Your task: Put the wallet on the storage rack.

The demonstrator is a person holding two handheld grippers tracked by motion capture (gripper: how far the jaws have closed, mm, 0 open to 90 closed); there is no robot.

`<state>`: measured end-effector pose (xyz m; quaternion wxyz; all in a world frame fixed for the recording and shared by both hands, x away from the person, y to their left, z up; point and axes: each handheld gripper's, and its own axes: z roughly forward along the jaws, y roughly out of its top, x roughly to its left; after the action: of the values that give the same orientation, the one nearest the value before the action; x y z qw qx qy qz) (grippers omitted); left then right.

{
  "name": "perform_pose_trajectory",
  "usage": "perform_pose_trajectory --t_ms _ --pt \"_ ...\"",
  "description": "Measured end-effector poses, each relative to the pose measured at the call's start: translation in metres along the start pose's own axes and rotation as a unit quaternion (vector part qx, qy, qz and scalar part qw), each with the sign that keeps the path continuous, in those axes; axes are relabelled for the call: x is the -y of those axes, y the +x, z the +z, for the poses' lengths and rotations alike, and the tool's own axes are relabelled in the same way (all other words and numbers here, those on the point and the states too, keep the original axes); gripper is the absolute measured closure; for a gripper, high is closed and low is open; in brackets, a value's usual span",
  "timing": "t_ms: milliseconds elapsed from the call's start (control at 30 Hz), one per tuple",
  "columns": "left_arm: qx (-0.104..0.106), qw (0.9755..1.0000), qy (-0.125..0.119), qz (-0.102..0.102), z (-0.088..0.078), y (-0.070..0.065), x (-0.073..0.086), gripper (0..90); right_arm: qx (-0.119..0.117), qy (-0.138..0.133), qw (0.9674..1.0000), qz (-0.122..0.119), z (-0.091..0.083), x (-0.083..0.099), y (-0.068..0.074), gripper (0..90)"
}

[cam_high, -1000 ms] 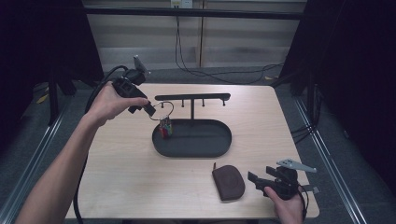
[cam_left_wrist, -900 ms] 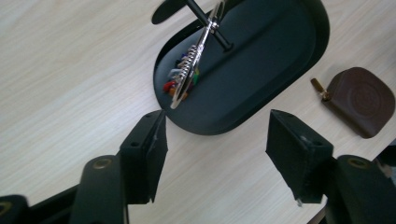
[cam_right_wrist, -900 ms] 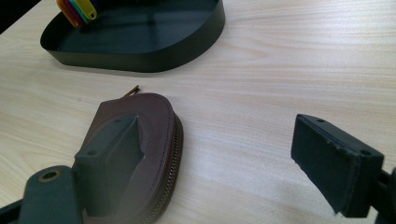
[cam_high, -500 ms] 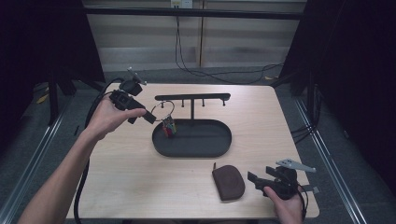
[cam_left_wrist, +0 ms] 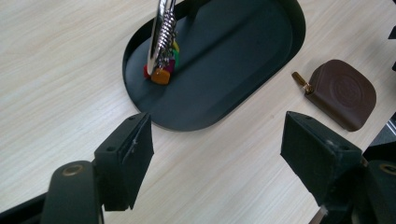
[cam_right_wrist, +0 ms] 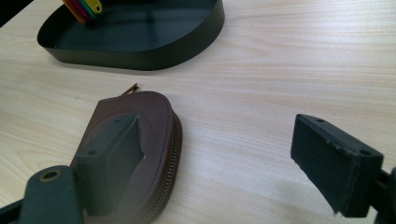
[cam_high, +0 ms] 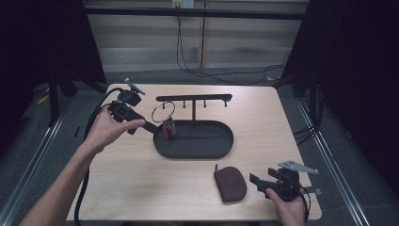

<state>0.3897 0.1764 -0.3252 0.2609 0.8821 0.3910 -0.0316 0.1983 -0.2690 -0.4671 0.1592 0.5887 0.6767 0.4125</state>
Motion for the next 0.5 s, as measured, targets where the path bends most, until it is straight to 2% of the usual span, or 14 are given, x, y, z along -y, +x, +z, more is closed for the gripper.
perform_pose_trajectory --t_ms 233,367,467,500 --pt "0.015 0.9998 -0.01 0.012 0.009 -0.006 0.018 17.3 -0.002 0.002 1.0 -0.001 0.001 0.0 0.001 16.1" --pt "0.013 0.9998 -0.011 0.014 0.014 -0.008 0.028 18.1 -0.003 0.002 1.0 0.0 0.001 0.0 0.001 16.1" --pt "0.031 0.9994 -0.013 0.009 0.017 -0.005 0.037 18.2 -0.001 0.001 1.0 0.002 0.001 0.0 0.0 16.1" --pt "0.026 0.9993 -0.021 0.015 0.019 -0.005 0.04 18.1 -0.001 0.001 1.0 0.002 0.001 0.0 0.0 16.1"
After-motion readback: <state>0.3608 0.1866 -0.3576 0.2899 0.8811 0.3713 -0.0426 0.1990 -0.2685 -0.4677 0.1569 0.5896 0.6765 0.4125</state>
